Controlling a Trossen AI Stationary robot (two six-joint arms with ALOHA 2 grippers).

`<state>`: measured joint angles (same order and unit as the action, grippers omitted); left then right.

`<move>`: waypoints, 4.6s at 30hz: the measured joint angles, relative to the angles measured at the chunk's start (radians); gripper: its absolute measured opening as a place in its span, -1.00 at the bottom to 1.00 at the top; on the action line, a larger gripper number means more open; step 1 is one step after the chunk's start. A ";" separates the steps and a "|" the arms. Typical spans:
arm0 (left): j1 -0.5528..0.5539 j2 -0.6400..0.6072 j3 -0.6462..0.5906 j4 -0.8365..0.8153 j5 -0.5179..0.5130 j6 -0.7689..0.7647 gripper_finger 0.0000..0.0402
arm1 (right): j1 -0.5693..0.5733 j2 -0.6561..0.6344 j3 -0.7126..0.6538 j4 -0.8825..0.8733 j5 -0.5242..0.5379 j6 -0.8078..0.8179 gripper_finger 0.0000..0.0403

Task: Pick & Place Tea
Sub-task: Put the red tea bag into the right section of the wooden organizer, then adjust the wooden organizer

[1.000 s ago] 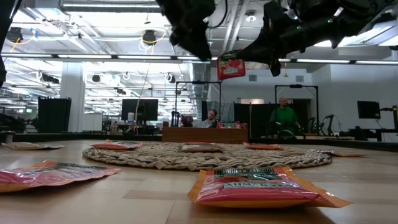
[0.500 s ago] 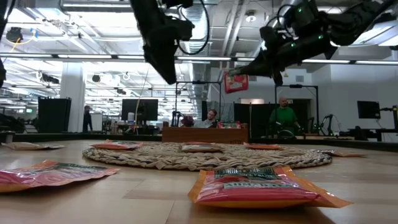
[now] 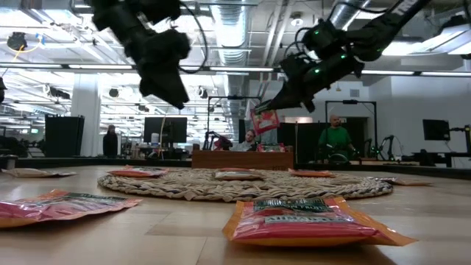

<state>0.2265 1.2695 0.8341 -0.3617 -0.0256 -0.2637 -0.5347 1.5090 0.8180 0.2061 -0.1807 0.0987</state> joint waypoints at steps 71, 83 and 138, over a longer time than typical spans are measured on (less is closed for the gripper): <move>0.056 -0.379 -0.396 0.334 0.053 -0.201 -0.13 | -0.059 0.180 0.020 0.002 0.076 -0.134 -0.78; 0.056 -0.379 -0.396 0.334 0.053 -0.201 -0.13 | -0.034 0.176 0.020 -0.033 0.103 -0.100 -0.39; 0.055 -0.378 -0.395 0.364 0.068 -0.194 -0.13 | 0.053 0.110 0.127 -0.291 0.204 -0.186 -0.71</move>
<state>0.2817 0.8913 0.4389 0.0025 0.0425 -0.4580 -0.4815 1.6192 0.9452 -0.0849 0.0231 -0.0875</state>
